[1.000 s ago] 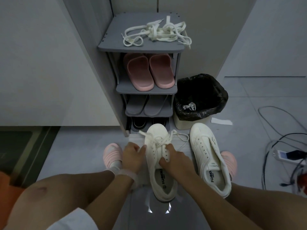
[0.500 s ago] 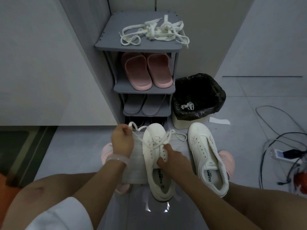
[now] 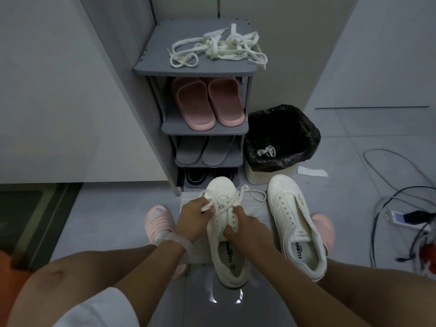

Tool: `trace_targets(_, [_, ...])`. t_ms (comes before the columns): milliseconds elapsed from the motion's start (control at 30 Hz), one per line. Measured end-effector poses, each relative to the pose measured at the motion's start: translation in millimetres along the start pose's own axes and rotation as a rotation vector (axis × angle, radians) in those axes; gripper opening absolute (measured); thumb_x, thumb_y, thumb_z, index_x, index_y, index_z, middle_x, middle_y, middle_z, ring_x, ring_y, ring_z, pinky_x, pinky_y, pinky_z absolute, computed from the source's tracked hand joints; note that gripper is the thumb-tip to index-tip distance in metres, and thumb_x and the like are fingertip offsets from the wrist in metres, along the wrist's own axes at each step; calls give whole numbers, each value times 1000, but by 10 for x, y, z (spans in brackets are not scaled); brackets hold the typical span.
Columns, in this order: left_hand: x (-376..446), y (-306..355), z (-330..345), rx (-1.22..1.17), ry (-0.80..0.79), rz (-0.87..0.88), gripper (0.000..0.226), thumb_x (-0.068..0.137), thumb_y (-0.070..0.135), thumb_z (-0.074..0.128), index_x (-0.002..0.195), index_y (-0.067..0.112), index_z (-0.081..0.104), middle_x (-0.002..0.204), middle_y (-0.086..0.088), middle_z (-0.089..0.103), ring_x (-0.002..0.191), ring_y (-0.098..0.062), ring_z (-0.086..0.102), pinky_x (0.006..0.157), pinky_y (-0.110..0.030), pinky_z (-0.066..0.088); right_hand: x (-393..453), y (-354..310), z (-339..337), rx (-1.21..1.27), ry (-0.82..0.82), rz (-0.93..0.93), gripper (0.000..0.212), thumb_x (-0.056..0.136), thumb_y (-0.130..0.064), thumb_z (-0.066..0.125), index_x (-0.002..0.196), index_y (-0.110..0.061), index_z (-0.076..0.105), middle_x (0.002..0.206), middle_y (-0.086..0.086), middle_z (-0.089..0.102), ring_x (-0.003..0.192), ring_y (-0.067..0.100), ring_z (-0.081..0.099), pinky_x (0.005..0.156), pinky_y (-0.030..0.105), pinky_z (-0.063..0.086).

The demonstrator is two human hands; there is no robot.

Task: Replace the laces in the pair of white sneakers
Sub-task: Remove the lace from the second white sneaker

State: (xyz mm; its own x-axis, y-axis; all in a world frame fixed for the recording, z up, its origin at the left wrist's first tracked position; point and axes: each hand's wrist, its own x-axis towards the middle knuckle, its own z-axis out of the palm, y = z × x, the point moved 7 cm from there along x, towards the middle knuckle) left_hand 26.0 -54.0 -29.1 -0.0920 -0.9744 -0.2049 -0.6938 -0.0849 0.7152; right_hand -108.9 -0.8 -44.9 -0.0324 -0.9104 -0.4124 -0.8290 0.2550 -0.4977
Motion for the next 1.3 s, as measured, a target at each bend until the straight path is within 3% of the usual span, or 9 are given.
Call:
trace_targets(167, [-5, -247, -555, -366, 531, -248, 12, 91, 10, 52, 90, 1, 60, 82, -13, 57, 77, -22, 52, 71, -33, 44, -6, 5, -7, 1, 3, -3, 53, 88, -43, 46, 135, -26, 28, 110, 8, 58, 98, 29, 57, 76, 33, 43])
trace_targets(367, [-55, -223, 66, -343, -117, -239, 16, 88, 18, 61, 90, 2, 59, 77, -7, 58, 71, -17, 55, 73, -29, 49, -26, -15, -13, -6, 9, 2, 50, 87, -43, 47, 130, -25, 32, 112, 9, 58, 100, 31, 57, 76, 33, 41])
trace_targets(500, [-23, -90, 78, -125, -12, -80, 11, 85, 15, 64, 82, 5, 59, 79, -4, 59, 74, -14, 53, 59, -9, 37, -24, -11, -18, -1, 16, -6, 53, 87, -43, 47, 134, -26, 30, 113, 8, 58, 102, 30, 57, 76, 31, 40])
trace_targets(600, [1, -10, 40, 0, 24, 9, 11, 86, 9, 60, 88, -1, 64, 83, -9, 63, 78, -17, 55, 65, -16, 37, -20, -10, -7, -15, 9, -5, 54, 88, -42, 46, 136, -26, 28, 112, 9, 58, 101, 30, 57, 77, 33, 41])
trace_targets(833, [23, -173, -768, -442, 668, -221, 11, 91, 1, 48, 83, 8, 51, 68, -4, 54, 51, -2, 49, 47, -11, 40, -12, 11, 10, -36, -3, -12, 53, 90, -45, 44, 135, -24, 29, 110, 8, 58, 99, 27, 57, 79, 34, 45])
trace_targets(900, [119, -243, -727, -443, 521, -245, 10, 91, 1, 46, 85, 5, 52, 76, -11, 57, 56, -10, 53, 50, -9, 44, 0, -8, -36, -52, 26, -27, 46, 92, -46, 40, 130, -22, 35, 109, 7, 57, 100, 26, 57, 77, 33, 43])
trace_targets(1000, [124, -315, -398, -352, 186, -290, 10, 91, 6, 50, 96, 3, 58, 85, -16, 63, 76, -31, 62, 75, -33, 52, 71, -46, -245, -17, 184, -88, 36, 96, -30, 38, 129, -15, 43, 121, 9, 48, 109, 25, 51, 83, 34, 44])
trace_targets(1133, [-53, -301, -108, -263, 34, -269, 1, 89, 12, 55, 90, 12, 56, 80, -6, 62, 78, -26, 62, 78, -34, 49, 198, -150, -303, -39, 92, -225, 48, 91, -3, 39, 139, -10, 41, 143, 8, 36, 130, 23, 35, 107, 34, 33])
trace_targets(1300, [-121, -67, 116, -37, -94, -73, 13, 88, 25, 57, 86, 14, 50, 93, -4, 57, 84, -15, 51, 68, -20, 36, 223, -178, -327, -62, 71, -226, 25, 93, -14, 40, 99, -5, 63, 102, 11, 60, 94, 25, 56, 84, 36, 45])
